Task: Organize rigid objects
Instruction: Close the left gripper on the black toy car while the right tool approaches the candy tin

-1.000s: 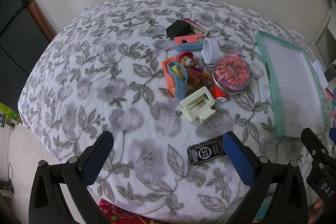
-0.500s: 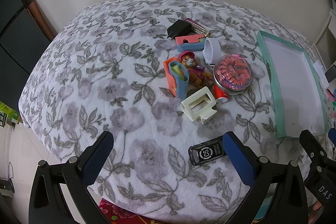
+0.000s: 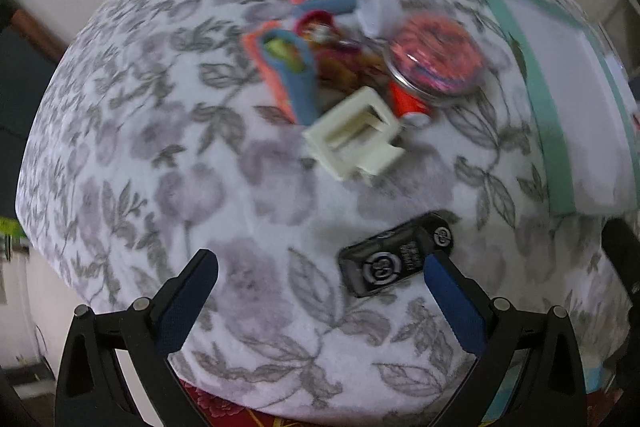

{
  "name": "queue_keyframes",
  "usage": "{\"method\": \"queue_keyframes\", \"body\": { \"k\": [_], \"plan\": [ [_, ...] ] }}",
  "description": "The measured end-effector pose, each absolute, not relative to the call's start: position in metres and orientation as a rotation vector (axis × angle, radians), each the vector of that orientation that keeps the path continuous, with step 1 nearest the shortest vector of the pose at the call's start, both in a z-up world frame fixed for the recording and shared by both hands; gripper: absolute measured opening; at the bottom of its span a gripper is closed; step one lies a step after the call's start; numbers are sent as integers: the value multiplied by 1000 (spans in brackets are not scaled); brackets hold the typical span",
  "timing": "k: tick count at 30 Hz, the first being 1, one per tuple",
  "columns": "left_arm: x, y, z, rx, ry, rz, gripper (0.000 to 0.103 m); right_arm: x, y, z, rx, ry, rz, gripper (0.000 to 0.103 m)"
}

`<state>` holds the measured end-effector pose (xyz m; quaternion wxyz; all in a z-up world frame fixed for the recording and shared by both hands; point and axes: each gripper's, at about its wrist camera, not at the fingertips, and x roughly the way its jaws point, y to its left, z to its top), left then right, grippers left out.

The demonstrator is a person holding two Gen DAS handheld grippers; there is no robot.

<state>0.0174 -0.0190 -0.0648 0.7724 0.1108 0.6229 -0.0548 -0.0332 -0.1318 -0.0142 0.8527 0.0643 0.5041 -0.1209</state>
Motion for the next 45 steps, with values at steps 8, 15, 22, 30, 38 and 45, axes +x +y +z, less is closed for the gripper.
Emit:
{"method": "queue_keyframes", "body": {
  "k": [8, 15, 22, 30, 38, 45],
  "plan": [
    [9, -50, -74, 392, 1336, -196, 86, -26, -138, -14, 160, 1056, -262, 103],
    [-4, -77, -75, 494, 1331, -279, 75, -20, -145, -19, 194, 1072, -268, 103],
    [-7, -80, -75, 477, 1347, -290, 57, -16, -144, -19, 214, 1067, -253, 103],
    [17, -30, -67, 355, 1384, -286, 42, -1, -136, -21, 211, 1073, -233, 103],
    [37, 18, -60, 159, 1404, -256, 36, 14, -115, -14, 153, 1058, -199, 103],
    [51, 57, -42, 81, 1338, -188, 33, 26, -98, -13, 121, 1054, -160, 103]
  ]
}}
